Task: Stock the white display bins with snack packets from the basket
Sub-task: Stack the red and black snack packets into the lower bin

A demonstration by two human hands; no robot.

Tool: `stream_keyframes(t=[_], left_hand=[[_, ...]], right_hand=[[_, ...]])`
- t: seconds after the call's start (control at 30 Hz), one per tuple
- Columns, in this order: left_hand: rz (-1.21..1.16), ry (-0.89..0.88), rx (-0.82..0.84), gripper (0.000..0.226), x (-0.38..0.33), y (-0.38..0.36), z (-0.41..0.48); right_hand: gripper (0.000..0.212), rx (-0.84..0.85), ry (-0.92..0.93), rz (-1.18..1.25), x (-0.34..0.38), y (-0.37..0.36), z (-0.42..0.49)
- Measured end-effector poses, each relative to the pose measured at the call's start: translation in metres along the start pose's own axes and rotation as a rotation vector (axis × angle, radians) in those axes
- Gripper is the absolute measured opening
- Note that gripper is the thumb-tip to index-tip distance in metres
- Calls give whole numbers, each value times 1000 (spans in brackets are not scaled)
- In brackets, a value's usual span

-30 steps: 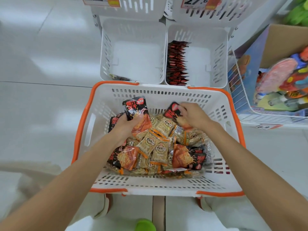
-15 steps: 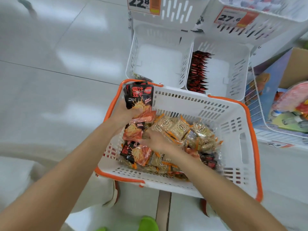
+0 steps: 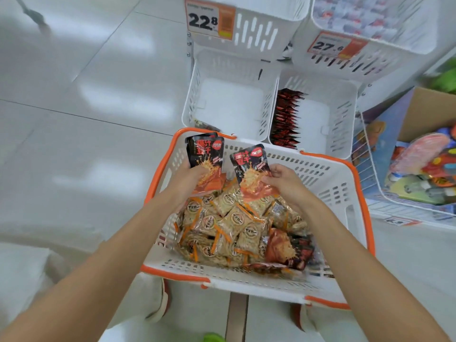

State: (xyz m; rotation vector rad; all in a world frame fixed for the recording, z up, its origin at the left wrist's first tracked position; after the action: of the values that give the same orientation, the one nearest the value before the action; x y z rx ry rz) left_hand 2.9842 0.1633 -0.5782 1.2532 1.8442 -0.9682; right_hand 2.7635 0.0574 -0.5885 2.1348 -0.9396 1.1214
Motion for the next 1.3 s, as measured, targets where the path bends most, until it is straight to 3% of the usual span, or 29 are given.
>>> stream_keyframes(t=[0.1, 0.17, 0.23, 0.33, 0.4, 0.43, 0.5, 0.6, 0.67, 0.83, 0.9, 0.97, 1.07, 1.17, 1.3], left_hand=[[-40, 41, 86, 53, 7, -24, 2], [89, 28, 180, 55, 9, -44, 2], [229, -47, 167, 38, 4, -55, 2], [370, -131, 170, 33, -4, -61, 8], [577, -221, 255, 41, -17, -74, 14], [682, -251, 312, 45, -23, -85, 17], [818, -263, 408, 49, -31, -107, 28], [909, -261, 453, 51, -48, -135, 48], [957, -280, 471, 56, -62, -155, 68], [855, -380, 412, 75, -104, -193, 130], [1008, -403, 279, 84, -103, -187, 162], [1182, -282, 140, 93, -88, -170, 193], [1211, -136, 165, 113, -62, -163, 222], [1204, -160, 205, 132, -50, -168, 233], [1214, -200, 167, 132, -41, -166, 241]], right_hand=[[11, 63, 25, 240, 12, -29, -13], [4, -7, 44, 51, 18, -42, -20], [10, -52, 93, -252, 28, -46, -25], [52, -78, 197, -372, 52, -25, -32], [90, -22, 323, -462, 76, -9, -35], [98, 35, 350, -514, 85, -2, -35], [87, 134, 307, -588, 97, 15, -33], [39, 243, 253, -663, 107, 44, -27], [36, 230, 251, -645, 113, 69, -20], [35, -92, 350, -543, 130, 163, -2], [36, -290, 373, -572, 121, 203, 9], [37, -376, 330, -651, 100, 228, 31], [50, -233, 244, -691, 59, 235, 77], [45, -69, 161, -924, 22, 226, 120], [49, 292, -158, -685, -13, 216, 137]])
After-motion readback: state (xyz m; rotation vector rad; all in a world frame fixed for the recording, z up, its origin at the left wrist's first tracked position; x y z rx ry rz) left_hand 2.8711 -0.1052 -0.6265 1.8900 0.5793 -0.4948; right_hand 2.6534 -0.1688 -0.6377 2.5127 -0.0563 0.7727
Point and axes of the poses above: each hand's wrist, its own z-axis towards the middle knuckle, its own y-axis out of the back of the hand, x = y × z, the point moved 7 cm from there along z, towards the middle knuckle, and after that the axes turned 9 degrees about x, right-handed, at the moved point
